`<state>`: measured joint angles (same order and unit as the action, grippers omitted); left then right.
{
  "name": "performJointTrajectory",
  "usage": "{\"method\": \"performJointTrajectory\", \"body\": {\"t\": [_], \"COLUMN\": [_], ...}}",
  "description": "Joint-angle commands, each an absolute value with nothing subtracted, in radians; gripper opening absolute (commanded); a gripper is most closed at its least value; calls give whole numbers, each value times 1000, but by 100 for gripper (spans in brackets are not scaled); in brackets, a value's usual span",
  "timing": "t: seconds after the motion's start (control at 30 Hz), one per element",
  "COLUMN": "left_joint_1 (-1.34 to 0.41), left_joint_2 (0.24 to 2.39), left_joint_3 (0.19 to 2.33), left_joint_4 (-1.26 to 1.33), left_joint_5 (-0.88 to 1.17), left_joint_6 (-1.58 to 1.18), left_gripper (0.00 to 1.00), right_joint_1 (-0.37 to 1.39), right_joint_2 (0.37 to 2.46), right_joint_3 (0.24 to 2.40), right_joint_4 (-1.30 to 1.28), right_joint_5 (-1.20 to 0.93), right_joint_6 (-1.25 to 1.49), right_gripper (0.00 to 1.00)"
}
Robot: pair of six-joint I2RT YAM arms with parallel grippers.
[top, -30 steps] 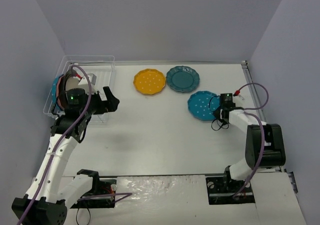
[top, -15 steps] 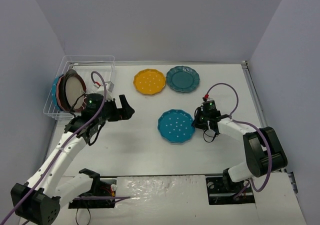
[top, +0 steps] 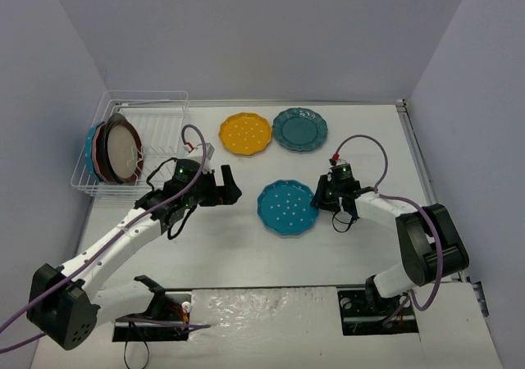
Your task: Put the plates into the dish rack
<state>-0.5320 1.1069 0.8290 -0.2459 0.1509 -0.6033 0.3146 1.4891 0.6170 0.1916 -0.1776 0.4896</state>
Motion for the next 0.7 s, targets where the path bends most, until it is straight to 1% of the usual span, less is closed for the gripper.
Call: {"method": "performJointTrajectory", "body": {"t": [0.0, 0.03, 0.07, 0.13, 0.23, 0.43, 0.67], "left_joint_1": [-565, -568, -571, -576, -585, -589, -591], "left_joint_2": [1130, 1138, 1147, 1164, 1186, 1216, 1256], "left_joint_3": [845, 843, 841, 833, 820, 770, 720], "left_joint_4": [-131, -125, -109, -91, -59, 17, 88], "left_joint_5": [120, 120, 120, 122, 122, 148, 161], "left_joint_6": [-636, -639, -643, -651, -663, -715, -778], "left_gripper": [97, 97, 97, 97, 97, 97, 97], "right_joint_1": [329, 330, 334, 336, 334, 327, 318], "right_joint_2": [1524, 1528, 1538, 1548, 1539, 1466, 1409], "right_joint_3": [603, 601, 601, 599, 588, 538, 501], "right_joint_4": [117, 117, 122, 135, 189, 363, 537], "right_joint_5": [-119, -124, -139, -168, -235, -421, -532], "right_joint_6": [465, 465, 464, 467, 481, 616, 760], "right_gripper": [19, 15, 8, 1, 0, 0, 0]}}
